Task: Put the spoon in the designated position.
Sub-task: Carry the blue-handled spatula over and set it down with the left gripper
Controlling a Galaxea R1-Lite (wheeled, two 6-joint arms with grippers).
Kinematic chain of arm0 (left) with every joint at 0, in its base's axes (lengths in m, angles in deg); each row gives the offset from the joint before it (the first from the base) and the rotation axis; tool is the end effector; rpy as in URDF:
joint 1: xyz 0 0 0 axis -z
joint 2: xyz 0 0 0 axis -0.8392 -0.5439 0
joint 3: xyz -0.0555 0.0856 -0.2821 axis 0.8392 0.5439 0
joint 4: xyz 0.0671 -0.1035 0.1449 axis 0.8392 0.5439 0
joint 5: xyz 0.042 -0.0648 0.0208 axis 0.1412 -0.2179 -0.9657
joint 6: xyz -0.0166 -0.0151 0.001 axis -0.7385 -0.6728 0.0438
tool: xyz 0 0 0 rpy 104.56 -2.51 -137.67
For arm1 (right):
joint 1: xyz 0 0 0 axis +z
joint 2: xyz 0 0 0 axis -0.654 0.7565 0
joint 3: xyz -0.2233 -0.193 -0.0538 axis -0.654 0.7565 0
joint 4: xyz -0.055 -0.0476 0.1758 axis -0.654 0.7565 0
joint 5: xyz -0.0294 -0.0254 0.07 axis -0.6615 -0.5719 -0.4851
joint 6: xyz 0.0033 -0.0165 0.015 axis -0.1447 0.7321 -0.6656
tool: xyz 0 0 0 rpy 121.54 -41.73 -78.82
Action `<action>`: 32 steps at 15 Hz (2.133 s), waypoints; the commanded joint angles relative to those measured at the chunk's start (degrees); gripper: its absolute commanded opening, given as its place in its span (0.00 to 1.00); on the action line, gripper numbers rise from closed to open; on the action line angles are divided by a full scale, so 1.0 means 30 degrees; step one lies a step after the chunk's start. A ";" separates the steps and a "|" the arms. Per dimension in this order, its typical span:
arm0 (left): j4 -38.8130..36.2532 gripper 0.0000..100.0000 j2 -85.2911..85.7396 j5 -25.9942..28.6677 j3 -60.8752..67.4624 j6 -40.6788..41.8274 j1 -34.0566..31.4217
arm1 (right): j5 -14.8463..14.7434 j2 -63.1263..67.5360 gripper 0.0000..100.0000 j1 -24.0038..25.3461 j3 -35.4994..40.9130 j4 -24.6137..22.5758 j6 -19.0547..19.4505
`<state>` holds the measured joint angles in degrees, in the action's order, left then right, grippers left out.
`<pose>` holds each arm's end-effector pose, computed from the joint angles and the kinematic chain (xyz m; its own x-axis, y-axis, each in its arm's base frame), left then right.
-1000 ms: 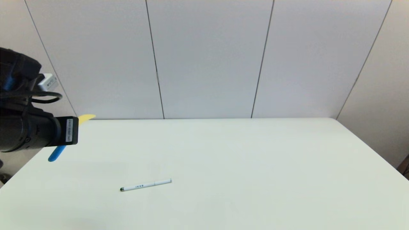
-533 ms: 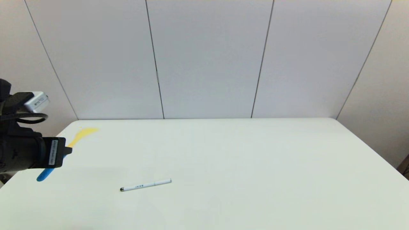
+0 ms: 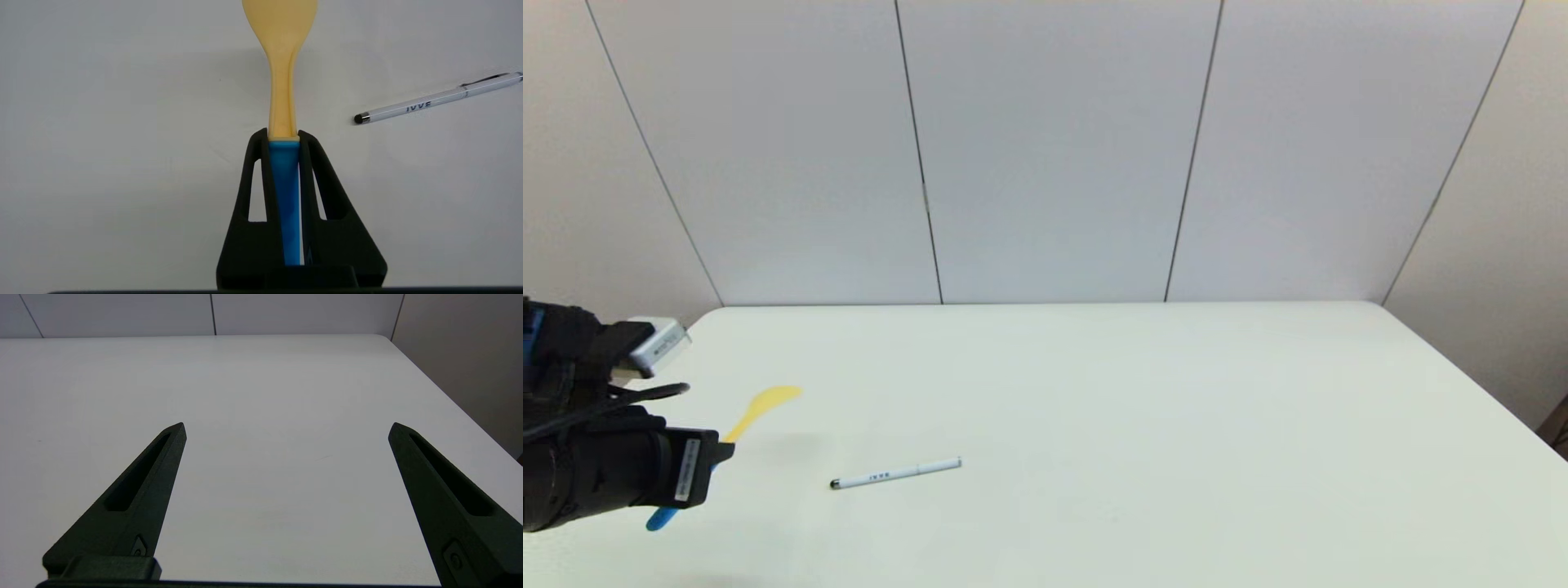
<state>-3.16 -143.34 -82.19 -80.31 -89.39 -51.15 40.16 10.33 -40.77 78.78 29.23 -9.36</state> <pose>0.1703 -0.0169 0.1708 0.7086 -0.0398 -0.7045 0.0833 0.9961 0.0275 -0.0228 -0.0002 0.0767 0.9999 -0.0034 0.0120 0.0033 1.0000 0.0062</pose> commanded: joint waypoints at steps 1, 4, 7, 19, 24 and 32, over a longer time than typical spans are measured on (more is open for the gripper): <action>-0.2025 0.00 -0.0874 0.0019 0.2528 -0.0080 -0.0004 | 0.0002 0.0000 1.00 0.0005 0.0029 -0.0007 0.0001; -0.2787 0.00 -0.1518 0.0077 0.2997 -0.0051 0.0025 | 0.0002 0.0000 1.00 0.0005 0.0029 -0.0007 0.0001; -0.3842 0.00 -0.2631 0.0165 0.2968 -0.0051 0.0025 | 0.0002 0.0000 1.00 0.0034 0.0029 -0.0007 0.0001; -0.5394 0.00 -0.4096 0.1894 0.3232 -0.0022 0.0641 | 0.0002 0.0029 1.00 0.0005 0.0029 -0.0007 0.0001; -0.5424 0.00 -0.4126 0.1864 0.3026 -0.0139 0.0611 | 0.0002 0.0000 1.00 0.0005 0.0029 -0.0007 0.0001; -0.5365 0.00 -0.4301 0.1806 0.2880 -0.0198 0.0348 | 0.0002 0.0000 1.00 0.0005 0.0029 -0.0007 0.0001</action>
<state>-19.11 -156.06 -76.68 -71.65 -90.05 -49.88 40.18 10.33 -40.77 78.78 29.23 -9.36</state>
